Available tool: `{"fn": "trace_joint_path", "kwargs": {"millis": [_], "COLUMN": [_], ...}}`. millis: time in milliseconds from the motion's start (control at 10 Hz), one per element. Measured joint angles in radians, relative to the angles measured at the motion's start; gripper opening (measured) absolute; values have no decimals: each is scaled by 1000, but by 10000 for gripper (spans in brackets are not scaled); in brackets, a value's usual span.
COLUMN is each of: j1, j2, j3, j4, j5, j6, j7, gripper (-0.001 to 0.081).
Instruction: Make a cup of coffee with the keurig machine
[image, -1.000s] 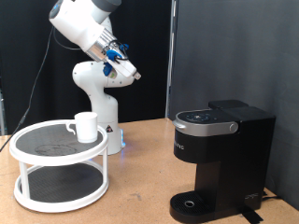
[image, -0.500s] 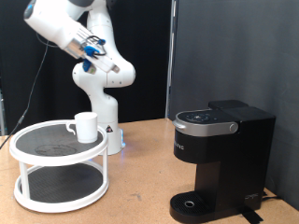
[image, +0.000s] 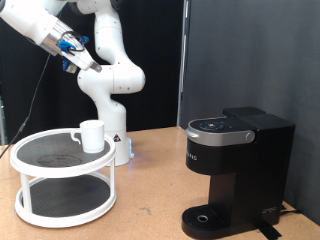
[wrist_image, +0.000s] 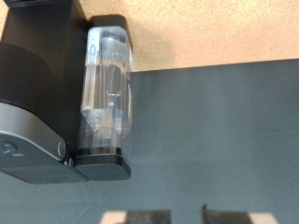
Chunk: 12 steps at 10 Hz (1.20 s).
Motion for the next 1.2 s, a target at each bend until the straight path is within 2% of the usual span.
{"fn": "trace_joint_path", "kwargs": {"millis": [200,500,900,1200], "j1": [0,-1,0,0], "j2": [5,22,71,107], "j3": [-10,-54,-130,-153], "j4": [0,9,47,62], "j5": [-18,-83,-90,-89], "j6": [-3,-4,-19,-15], "j7": [-43,-107,-157,-175], "gripper": [0,0,0,0]}}
